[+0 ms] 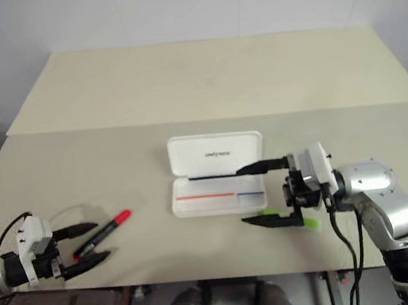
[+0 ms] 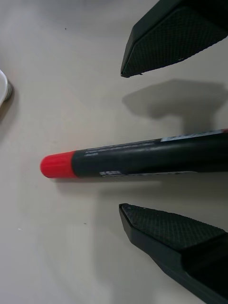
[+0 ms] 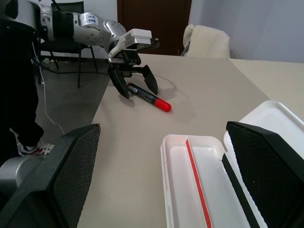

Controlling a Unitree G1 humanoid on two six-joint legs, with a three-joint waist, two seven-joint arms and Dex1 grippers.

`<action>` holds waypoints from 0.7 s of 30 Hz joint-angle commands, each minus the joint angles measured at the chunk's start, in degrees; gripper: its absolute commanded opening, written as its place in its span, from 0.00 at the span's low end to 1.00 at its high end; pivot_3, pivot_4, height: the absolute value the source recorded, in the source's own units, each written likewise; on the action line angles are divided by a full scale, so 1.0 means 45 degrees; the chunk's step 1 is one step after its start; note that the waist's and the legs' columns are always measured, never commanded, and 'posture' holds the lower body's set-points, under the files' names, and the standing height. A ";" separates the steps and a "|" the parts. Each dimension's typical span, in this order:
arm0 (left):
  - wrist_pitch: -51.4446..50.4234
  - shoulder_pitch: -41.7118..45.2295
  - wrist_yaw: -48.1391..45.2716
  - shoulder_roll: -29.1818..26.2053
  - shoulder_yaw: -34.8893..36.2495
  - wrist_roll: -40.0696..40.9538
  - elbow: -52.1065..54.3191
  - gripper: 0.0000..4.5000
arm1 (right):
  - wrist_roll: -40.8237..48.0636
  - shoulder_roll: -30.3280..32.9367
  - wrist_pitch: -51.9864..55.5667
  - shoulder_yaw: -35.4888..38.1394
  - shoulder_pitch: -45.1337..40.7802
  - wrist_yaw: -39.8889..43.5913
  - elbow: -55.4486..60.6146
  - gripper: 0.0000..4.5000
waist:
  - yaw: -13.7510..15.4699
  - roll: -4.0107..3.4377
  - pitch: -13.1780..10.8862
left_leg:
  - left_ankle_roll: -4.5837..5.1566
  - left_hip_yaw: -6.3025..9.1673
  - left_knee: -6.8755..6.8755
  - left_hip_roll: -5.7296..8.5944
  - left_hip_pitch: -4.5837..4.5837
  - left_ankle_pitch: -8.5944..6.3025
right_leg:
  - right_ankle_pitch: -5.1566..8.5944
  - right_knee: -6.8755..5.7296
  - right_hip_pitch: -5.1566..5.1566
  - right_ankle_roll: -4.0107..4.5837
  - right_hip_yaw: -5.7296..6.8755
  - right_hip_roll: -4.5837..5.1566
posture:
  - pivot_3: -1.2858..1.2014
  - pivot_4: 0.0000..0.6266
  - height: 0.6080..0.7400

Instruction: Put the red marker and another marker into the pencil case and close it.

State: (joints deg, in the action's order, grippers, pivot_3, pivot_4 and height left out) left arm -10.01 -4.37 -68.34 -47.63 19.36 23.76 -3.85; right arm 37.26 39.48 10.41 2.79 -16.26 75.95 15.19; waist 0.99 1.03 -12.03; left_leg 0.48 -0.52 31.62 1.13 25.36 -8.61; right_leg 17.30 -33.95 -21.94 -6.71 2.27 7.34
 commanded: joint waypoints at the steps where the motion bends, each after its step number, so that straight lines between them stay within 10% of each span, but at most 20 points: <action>1: 0.0310 0.0193 0.0267 -0.0055 -0.0303 -0.0453 -0.0331 0.99 | 0.0305 0.0181 -0.0001 0.0390 0.0087 0.0159 0.0252 1.00 | 0.0003 0.0000 0.0000 | 0.0001 -0.0004 0.0002 -0.0002 0.0000 -0.0004 | 0.0000 0.0001 -0.0001 0.0000 -0.0003 0.0000 | 0.52 0.24 1.00; 6: 0.0456 0.0394 0.0893 0.0094 -0.0591 -0.0876 -0.0776 0.86 | 0.0281 0.0200 -0.0055 0.0476 0.0089 0.0063 0.0279 1.00 | 0.0038 -0.0007 0.0005 | 0.0003 -0.0024 0.0013 -0.0011 -0.0003 -0.0010 | -0.0004 -0.0002 -0.0001 -0.0006 -0.0007 0.0003 | 0.52 0.24 1.00; 16: 0.1539 0.0251 0.1488 0.0197 -0.0930 -0.1275 -0.1339 0.12 | 0.0143 0.0176 -0.0223 0.0705 0.0288 -0.0175 0.0365 1.00 | -0.0012 -0.0060 0.0052 | 0.0012 -0.0340 0.0028 -0.0192 -0.0012 -0.0022 | -0.0015 0.0003 0.0003 -0.0001 -0.0013 0.0005 | 0.52 0.24 1.00; 21: 0.2132 0.0565 0.1690 0.0376 -0.1058 -0.1234 -0.1365 0.12 | 0.0060 0.0134 -0.0315 0.0756 0.0434 -0.0147 0.0325 1.00 | -0.0008 -0.0116 0.0091 | 0.0021 -0.0372 0.0032 -0.0198 -0.0017 -0.0033 | -0.0017 0.0006 0.0000 -0.0004 -0.0027 0.0009 | 0.52 0.24 1.00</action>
State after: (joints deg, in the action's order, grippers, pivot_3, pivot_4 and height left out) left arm -0.92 -1.34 -60.90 -46.80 15.83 19.40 -9.57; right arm 37.06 39.78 9.97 4.88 -14.51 75.45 15.21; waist 0.95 0.51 -11.62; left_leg 0.57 -2.26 31.77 0.21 25.29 -8.76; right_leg 17.21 -33.92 -21.94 -6.74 2.15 7.39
